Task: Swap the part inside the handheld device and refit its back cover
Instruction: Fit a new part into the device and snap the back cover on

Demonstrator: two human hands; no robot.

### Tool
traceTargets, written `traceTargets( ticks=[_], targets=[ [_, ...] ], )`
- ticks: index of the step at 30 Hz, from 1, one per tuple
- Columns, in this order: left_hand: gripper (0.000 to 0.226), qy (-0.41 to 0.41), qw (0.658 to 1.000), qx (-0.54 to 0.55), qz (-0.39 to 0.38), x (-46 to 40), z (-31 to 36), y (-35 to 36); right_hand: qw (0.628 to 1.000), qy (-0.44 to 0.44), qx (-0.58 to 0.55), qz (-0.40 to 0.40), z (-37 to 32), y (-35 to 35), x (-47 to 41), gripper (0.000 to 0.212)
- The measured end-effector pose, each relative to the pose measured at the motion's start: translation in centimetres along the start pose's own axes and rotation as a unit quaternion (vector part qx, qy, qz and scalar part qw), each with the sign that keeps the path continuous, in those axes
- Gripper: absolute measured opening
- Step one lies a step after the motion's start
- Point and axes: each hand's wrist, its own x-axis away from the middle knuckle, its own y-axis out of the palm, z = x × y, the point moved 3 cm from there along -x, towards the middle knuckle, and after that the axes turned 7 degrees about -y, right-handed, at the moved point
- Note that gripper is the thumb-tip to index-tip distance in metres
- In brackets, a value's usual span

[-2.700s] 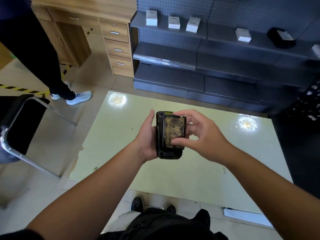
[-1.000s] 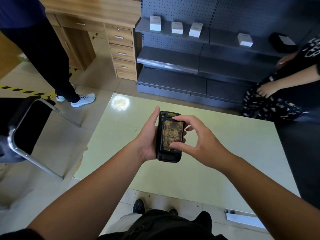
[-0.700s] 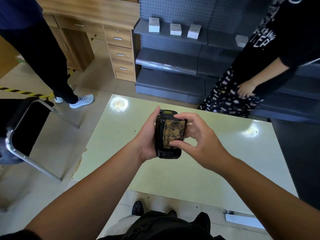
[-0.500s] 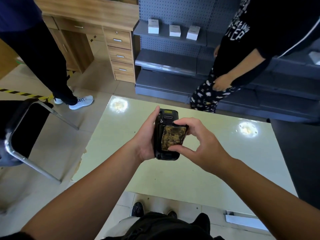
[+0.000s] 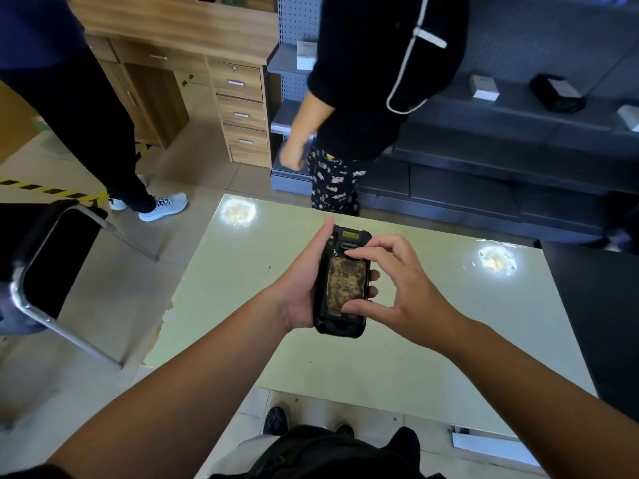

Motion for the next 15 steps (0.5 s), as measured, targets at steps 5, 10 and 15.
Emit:
traceTargets(
  ticks=[5,10,15],
  targets=[
    [0.056,0.034,0.998,-0.043,0.018,0.0,0.0,-0.9,0.974,0.173,-0.135,0.051,0.5,0.8,0.2,0.097],
    [0.031,0.096,0.994,-0.026,0.053,-0.3,-0.2,-1.4,0.869,0.282,-0.398,0.083,0.6,2.5,0.3,0.050],
    [0.033,0.100,0.992,-0.049,0.065,-0.5,-0.5,-1.7,0.835,0.315,-0.439,0.098,0.5,3.4,-0.1,0.039]
  ],
)
